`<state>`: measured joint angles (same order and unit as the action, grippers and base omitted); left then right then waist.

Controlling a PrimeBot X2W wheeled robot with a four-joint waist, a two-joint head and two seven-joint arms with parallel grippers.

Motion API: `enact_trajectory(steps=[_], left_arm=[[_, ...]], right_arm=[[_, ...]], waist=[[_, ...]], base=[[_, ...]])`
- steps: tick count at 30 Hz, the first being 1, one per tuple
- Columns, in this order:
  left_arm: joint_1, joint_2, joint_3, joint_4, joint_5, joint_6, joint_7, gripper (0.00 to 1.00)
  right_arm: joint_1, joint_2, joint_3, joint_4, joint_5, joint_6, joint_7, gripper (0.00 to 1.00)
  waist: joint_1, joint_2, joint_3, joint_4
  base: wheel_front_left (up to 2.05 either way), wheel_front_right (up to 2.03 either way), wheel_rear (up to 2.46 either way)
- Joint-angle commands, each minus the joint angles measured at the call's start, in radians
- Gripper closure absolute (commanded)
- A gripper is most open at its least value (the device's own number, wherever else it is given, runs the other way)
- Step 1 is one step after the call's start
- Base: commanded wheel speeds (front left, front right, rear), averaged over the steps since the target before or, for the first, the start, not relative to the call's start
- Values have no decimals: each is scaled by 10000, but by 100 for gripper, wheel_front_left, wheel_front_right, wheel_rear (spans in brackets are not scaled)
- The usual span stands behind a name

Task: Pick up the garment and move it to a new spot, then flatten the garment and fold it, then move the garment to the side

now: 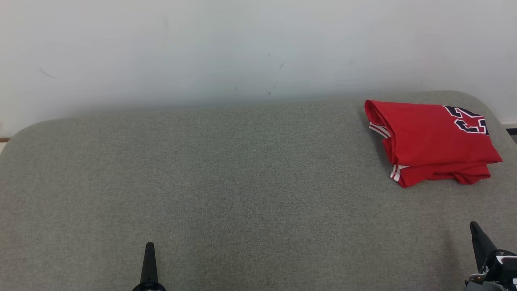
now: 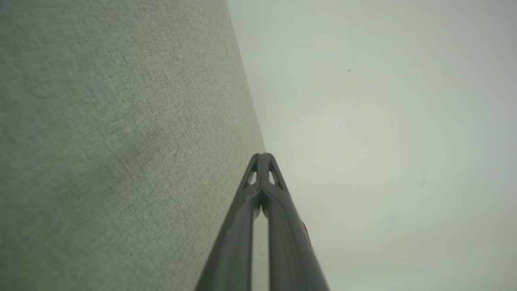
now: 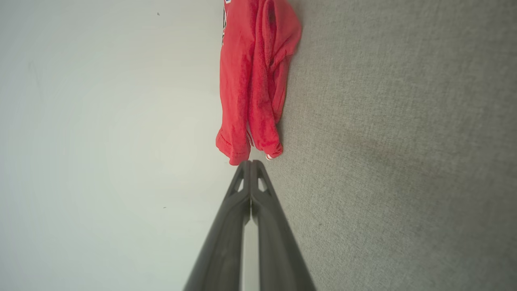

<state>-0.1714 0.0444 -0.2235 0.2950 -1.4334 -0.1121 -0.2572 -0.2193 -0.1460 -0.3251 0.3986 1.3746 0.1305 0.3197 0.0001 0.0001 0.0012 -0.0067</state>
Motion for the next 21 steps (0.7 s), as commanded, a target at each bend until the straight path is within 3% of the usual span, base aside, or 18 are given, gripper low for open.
enact_trajectory(steps=[1, 21], left_arm=[[-188, 76, -66, 49, -275, -35, -54, 100], [-495, 86, -480, 344, -1914, -171, -69, 100]], right_arm=[[-170, 25, -152, -3, 266, 4, 137, 100], [-378, 138, -997, 223, 1581, 4, 911, 100]], waist=[[-1, -1, 7, 5], [-1, -1, 75, 48]], base=[[0, 0, 0], [0, 0, 0]])
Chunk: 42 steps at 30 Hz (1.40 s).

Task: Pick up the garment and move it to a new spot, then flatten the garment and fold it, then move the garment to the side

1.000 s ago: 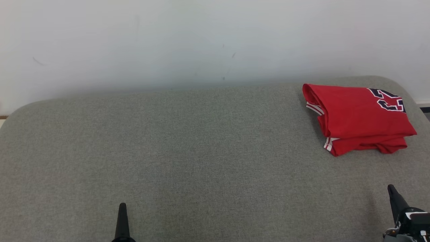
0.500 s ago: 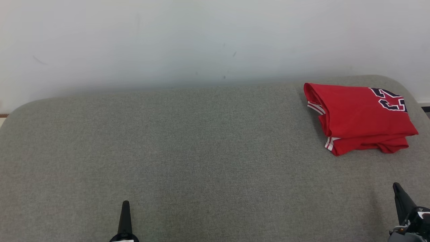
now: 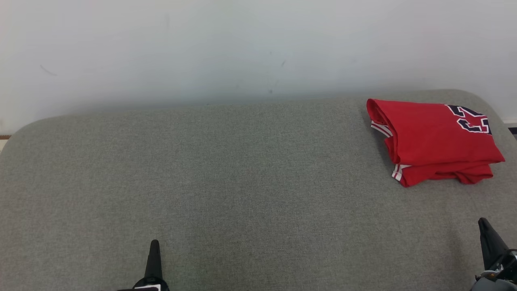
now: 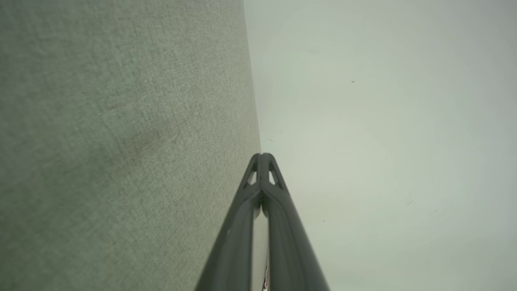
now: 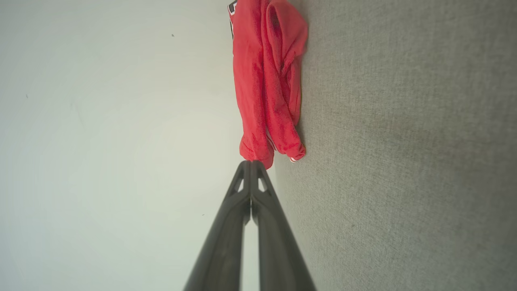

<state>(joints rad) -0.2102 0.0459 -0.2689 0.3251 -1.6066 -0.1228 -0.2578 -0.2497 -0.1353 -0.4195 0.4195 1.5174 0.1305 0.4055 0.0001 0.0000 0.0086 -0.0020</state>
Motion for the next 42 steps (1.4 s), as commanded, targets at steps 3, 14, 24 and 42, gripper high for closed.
enact_trajectory(steps=[3, 14, 24, 42], left_arm=[[-160, 72, -84, 86, -383, -67, -64, 100], [-230, 72, -188, 161, -794, -99, -46, 100], [-228, 72, -186, 158, -794, -98, -45, 100], [-227, 73, -183, 156, -794, -98, -45, 100]], right_arm=[[-96, 46, -169, 40, 314, 4, 169, 100], [-168, 86, -405, 100, 664, 4, 386, 100], [-174, 99, -433, 99, 625, 4, 411, 100], [-188, 117, -469, 99, 579, 4, 426, 100]], waist=[[-1, 0, 11, 7], [-1, 0, 33, 21], [-1, 0, 33, 21], [-1, 0, 33, 21]], base=[[0, 0, 0], [0, 0, 0], [0, 0, 0], [0, 0, 0]])
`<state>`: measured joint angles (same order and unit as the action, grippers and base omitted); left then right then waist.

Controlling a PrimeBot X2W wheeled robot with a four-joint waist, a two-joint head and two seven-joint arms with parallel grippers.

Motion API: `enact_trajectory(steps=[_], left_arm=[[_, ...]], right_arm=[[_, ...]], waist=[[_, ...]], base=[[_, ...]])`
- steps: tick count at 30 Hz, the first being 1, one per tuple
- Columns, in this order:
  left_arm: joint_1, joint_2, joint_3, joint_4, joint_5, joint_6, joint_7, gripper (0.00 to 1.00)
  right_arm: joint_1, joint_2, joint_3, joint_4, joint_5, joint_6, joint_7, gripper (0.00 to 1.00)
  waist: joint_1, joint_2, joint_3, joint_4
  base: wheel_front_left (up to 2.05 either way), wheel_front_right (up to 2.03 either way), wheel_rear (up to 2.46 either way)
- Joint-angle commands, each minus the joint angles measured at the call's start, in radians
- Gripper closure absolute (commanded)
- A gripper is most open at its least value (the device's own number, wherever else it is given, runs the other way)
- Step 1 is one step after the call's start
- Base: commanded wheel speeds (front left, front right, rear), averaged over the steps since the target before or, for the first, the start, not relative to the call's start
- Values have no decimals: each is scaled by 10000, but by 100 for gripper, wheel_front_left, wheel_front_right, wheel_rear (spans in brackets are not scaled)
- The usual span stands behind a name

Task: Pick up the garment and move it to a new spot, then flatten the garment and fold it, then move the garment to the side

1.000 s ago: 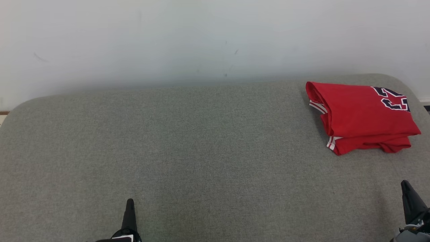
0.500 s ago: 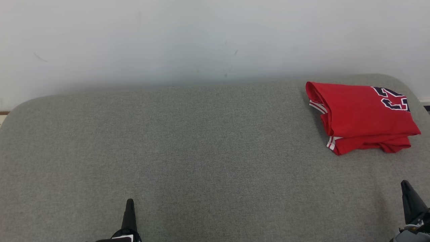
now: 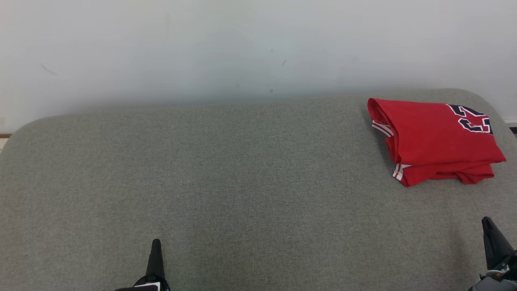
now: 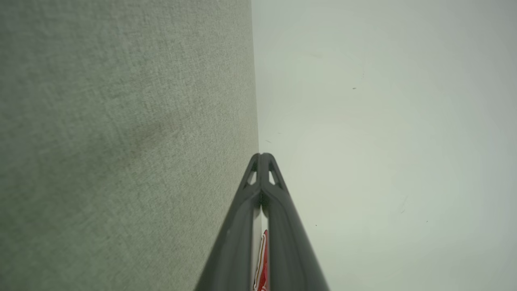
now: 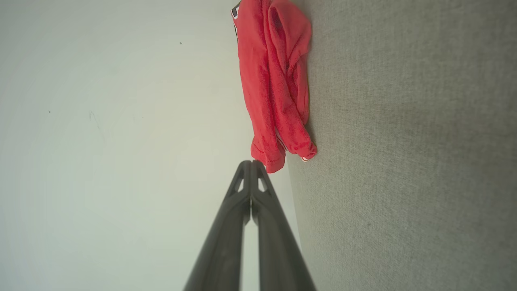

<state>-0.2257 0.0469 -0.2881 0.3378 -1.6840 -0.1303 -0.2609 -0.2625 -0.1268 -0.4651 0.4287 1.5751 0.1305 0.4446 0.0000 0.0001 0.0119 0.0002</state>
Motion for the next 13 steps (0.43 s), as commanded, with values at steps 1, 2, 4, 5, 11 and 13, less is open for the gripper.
enact_trajectory(steps=[1, 2, 4, 5, 11, 13], left_arm=[[-72, 63, 7, 29, -18, -23, -14, 100], [-71, 63, 7, 29, -18, -23, -14, 100], [-71, 63, 9, 29, -18, -23, -14, 100], [-71, 63, 9, 29, -18, -23, -14, 100], [-71, 62, 8, 28, -18, -23, -14, 100], [-71, 62, 9, 28, -18, -23, -14, 100]], right_arm=[[-61, 33, -13, 7, -1, 4, 37, 100], [-62, 34, -16, 7, -4, 4, 38, 100], [-63, 36, -19, 7, -8, 4, 36, 100], [-63, 36, -22, 7, -10, 4, 36, 100], [-67, 42, -32, 6, -23, 4, 44, 100], [-68, 43, -34, 6, -27, 4, 46, 100]], waist=[[0, -1, 0, 0], [0, -1, 0, 0], [0, -1, 0, 0], [0, -1, 0, 0], [0, -1, 0, 0], [0, -1, 0, 0]], base=[[0, 0, 0], [0, 0, 0], [0, 0, 0], [0, 0, 0], [0, 0, 0], [0, 0, 0]])
